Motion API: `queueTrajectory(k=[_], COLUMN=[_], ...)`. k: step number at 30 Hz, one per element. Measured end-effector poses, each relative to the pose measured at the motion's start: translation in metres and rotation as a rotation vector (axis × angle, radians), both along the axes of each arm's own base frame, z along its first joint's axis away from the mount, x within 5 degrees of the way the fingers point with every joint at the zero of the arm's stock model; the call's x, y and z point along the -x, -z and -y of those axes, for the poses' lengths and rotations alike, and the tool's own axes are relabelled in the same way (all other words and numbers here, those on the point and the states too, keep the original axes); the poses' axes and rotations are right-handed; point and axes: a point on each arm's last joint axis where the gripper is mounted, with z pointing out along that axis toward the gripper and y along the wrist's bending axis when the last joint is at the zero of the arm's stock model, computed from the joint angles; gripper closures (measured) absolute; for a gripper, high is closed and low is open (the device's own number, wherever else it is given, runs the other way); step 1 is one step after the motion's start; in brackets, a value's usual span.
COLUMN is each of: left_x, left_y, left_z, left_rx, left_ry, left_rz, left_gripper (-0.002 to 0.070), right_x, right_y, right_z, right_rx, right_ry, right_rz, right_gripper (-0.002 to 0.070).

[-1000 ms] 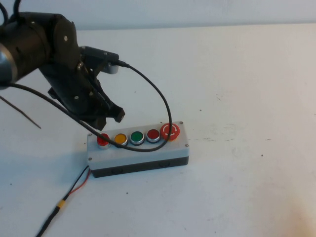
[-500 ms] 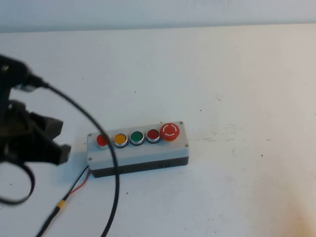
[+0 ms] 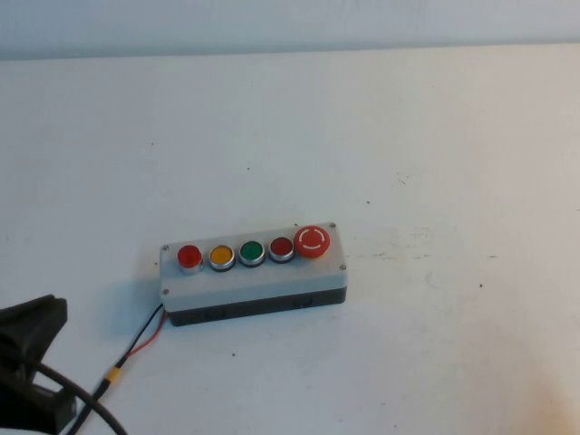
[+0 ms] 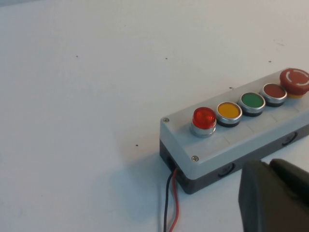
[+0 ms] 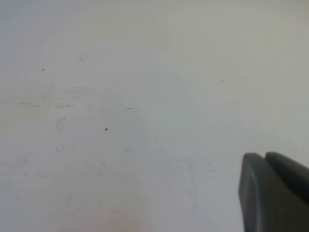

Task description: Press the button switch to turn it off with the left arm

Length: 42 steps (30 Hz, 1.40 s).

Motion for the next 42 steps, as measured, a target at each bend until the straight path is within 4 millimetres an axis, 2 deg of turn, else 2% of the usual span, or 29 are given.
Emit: queueTrajectory(k=[8,12,17,22,26,34,36,42], left_x=[0.001,0.005,0.026,0.042,0.046,0.049,0.05,0.05], left_y=[0.009,0.014,0.026,0.054,0.071,0.107,0.113,0.114], left_z=[-0.002,-0.004,-0.014,-0.025,-0.028,-0.028,-0.028,-0.028], left_rx=[-0.028,-0.003,0.052,0.087,0.085,-0.018,-0.033,-0.032], left_ry=[0.0,0.005,-0.017,-0.098,-0.136,-0.122,-0.117,-0.117], left_rz=[0.052,0.211,0.467,0.584,0.56,0.189,0.131,0.119], left_gripper=[0.0677,0.0677,0.0677,0.0677,0.0677,0.0677,0.0677,0.0677], right_x=[0.0,0.0,0.0,0.0,0.0,0.0,0.0,0.0], right_y=[0.0,0.0,0.0,0.0,0.0,0.0,0.0,0.0], right_z=[0.0,0.0,0.0,0.0,0.0,0.0,0.0,0.0], right_rx=[0.0,0.0,0.0,0.0,0.0,0.0,0.0,0.0], right_ry=[0.0,0.0,0.0,0.0,0.0,0.0,0.0,0.0], right_rz=[0.0,0.0,0.0,0.0,0.0,0.0,0.0,0.0], right_gripper=[0.0692,0.0692,0.0692,0.0692,0.0692,0.0692,0.0692,0.0692])
